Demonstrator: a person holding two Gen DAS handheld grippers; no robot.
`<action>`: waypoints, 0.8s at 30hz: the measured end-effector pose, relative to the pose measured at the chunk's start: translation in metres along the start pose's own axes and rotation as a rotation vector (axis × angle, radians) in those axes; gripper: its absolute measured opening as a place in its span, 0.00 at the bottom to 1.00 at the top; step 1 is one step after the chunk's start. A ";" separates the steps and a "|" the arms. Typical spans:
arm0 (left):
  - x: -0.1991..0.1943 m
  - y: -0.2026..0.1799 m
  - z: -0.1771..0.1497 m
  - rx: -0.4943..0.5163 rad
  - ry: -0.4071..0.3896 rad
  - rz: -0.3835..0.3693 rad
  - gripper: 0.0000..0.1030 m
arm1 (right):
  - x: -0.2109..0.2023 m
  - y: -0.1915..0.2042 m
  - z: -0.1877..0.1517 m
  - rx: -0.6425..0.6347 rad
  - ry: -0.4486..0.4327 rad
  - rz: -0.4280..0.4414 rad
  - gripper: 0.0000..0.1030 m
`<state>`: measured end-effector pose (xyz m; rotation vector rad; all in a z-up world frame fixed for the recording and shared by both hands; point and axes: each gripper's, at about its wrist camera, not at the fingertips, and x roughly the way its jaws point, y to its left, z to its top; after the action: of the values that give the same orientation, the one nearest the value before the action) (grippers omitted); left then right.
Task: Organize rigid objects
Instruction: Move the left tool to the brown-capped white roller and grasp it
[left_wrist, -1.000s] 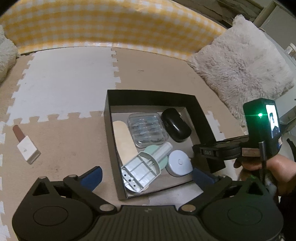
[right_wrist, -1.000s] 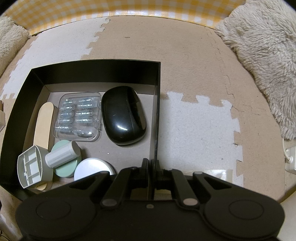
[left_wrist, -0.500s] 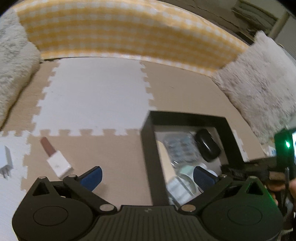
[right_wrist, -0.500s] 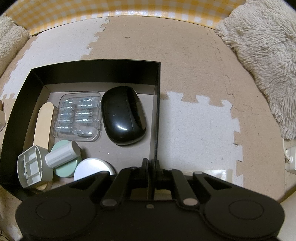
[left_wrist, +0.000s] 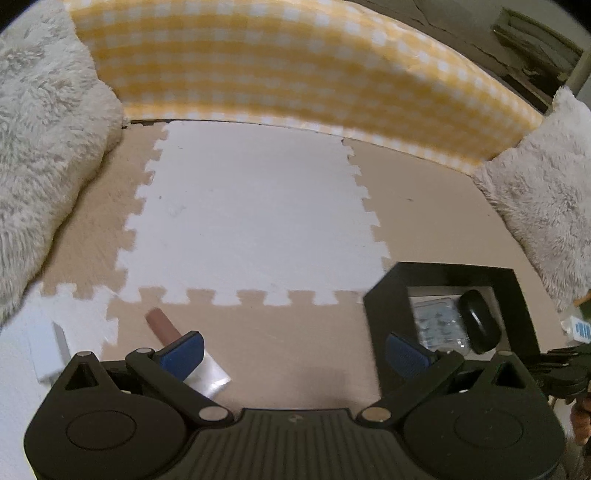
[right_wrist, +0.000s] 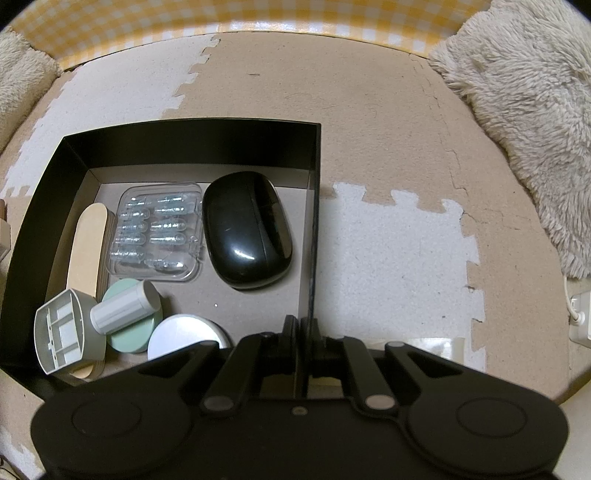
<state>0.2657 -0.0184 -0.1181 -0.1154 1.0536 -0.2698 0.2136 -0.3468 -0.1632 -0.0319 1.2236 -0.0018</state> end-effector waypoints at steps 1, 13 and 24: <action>0.002 0.005 0.002 0.004 0.009 -0.008 1.00 | 0.000 0.000 0.000 0.000 0.000 0.000 0.07; 0.035 0.055 0.003 -0.086 0.128 -0.139 0.99 | 0.000 0.000 0.000 0.000 0.000 0.000 0.07; 0.039 0.061 0.004 -0.066 0.145 -0.095 0.98 | 0.000 0.001 0.000 -0.001 -0.001 0.000 0.07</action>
<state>0.2972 0.0297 -0.1631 -0.2082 1.2038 -0.3326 0.2138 -0.3460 -0.1629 -0.0330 1.2230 -0.0014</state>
